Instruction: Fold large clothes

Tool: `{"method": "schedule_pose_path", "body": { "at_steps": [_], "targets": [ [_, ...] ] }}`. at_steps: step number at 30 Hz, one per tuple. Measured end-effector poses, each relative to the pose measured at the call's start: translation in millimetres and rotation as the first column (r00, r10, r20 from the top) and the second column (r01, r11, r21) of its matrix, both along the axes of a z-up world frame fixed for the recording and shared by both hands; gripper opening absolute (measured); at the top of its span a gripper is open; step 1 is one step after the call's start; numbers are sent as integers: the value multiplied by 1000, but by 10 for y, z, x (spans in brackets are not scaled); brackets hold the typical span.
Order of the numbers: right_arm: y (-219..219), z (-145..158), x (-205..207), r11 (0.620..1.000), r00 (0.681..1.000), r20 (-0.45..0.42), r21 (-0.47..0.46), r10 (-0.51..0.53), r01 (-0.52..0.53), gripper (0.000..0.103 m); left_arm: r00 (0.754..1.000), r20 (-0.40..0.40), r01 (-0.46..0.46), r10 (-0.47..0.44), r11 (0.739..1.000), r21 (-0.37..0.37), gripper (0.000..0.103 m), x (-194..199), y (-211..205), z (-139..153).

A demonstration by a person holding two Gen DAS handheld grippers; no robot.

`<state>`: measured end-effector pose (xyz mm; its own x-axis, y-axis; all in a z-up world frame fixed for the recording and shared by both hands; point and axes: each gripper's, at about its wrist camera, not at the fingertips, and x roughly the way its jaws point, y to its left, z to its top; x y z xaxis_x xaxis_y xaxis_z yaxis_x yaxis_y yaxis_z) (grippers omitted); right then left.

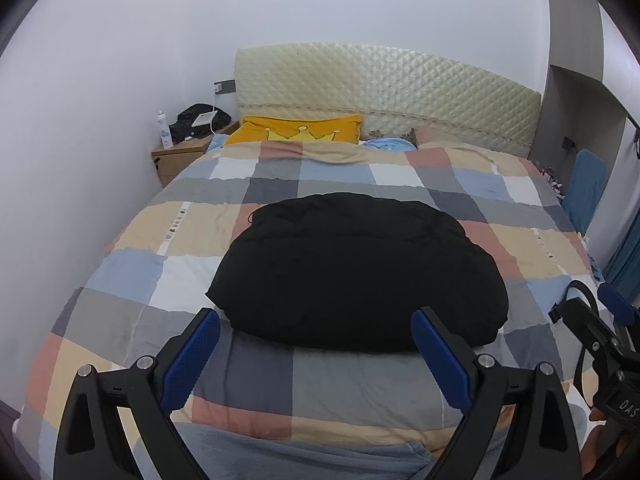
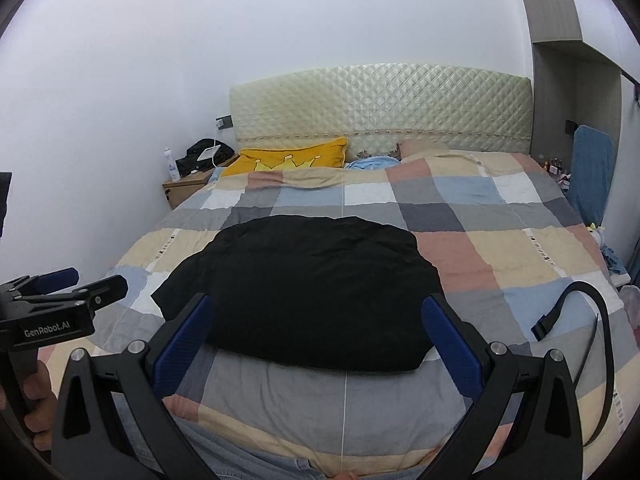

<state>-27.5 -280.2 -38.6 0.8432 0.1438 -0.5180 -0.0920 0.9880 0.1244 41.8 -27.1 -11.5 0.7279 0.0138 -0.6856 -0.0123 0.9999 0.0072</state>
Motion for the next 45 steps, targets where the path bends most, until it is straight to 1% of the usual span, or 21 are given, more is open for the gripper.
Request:
{"method": "schedule_pose_path", "body": {
  "at_steps": [4,8,11,21,31,39,45],
  "targets": [
    [9,-24,-8,1000,1000,-1,-17,-19,19,103,1000,-4,10,-10,1000,-19,97,33,-19,-11],
    [-61,-25,-26,999,999,-5,-8,-44,44,103,1000,-13,13,-13,1000,-11,97,60,-16,-48],
    [-83,-19,-35,998,998,-4,-4,-57,57,103,1000,-17,14,-14,1000,-25,97,52,6,-70],
    [-2,-23,-52,997,999,-4,-49,-53,53,103,1000,-25,11,-12,999,-44,97,37,56,-99],
    [-53,-36,-74,997,998,-8,-42,-63,63,103,999,-31,24,-25,999,-39,97,30,39,-136],
    [-39,-6,-86,997,998,-3,-41,-65,65,103,999,-31,33,-35,998,-53,97,25,32,-132],
    [-52,-8,-89,997,998,-3,-39,-68,68,103,999,-30,31,-32,999,-45,97,26,37,-123]
  ]
}}
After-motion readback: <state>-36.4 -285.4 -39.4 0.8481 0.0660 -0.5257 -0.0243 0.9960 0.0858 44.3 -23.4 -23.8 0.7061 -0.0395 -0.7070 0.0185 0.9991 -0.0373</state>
